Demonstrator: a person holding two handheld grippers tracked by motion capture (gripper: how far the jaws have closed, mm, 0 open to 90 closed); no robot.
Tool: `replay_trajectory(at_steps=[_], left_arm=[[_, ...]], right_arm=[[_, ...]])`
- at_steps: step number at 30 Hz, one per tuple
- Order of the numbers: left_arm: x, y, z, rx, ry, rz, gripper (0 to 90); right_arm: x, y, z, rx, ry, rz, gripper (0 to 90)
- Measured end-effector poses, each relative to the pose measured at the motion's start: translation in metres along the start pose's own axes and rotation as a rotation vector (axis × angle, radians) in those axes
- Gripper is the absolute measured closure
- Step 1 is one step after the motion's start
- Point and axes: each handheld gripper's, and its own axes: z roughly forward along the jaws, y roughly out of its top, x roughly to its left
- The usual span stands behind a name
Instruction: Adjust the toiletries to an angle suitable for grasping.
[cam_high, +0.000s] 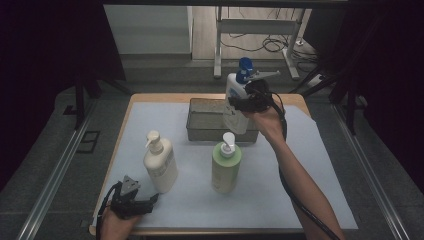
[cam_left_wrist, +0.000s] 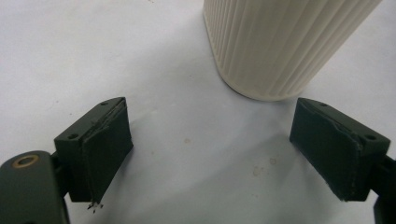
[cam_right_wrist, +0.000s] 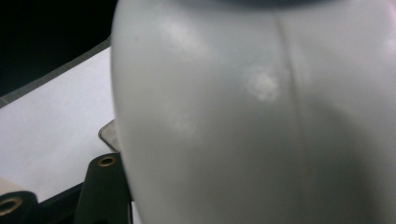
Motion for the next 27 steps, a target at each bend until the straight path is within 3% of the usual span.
replay_trajectory(at_steps=[15,27], left_arm=[[0.000,0.000,0.000,0.002,-0.001,0.002,12.2],[0.000,0.000,0.000,0.002,-0.001,0.002,12.2]], right_arm=[[0.001,0.016,0.031,-0.008,-0.035,0.031,40.3],[-0.001,0.009,0.058,0.011,-0.052,0.039,40.3]])
